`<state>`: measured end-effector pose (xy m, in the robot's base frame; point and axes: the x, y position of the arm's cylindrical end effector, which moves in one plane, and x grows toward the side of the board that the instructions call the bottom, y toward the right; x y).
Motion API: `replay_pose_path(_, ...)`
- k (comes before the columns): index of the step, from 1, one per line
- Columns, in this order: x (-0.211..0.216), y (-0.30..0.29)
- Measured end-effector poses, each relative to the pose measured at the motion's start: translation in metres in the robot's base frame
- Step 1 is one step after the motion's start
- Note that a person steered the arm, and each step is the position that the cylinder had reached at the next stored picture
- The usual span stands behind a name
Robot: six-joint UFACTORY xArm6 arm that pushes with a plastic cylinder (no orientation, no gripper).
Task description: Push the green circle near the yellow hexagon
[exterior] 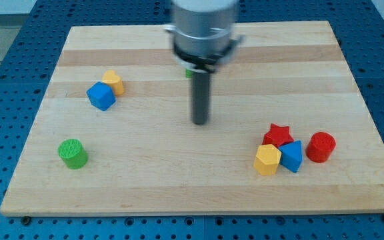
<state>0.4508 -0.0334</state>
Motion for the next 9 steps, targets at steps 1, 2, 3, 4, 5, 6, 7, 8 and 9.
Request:
replay_pose_path(1,-0.009,-0.115)
replay_pose_path(2,0.016,-0.217)
replay_pose_path(3,0.087,-0.217)
replay_pose_path(4,0.111,-0.132)
replay_pose_path(5,0.103,-0.077)
replay_pose_path(6,0.075,-0.138)
replay_pose_path(7,0.068,-0.193)
replay_pose_path(8,0.039,-0.15)
replay_pose_path(9,0.062,-0.055)
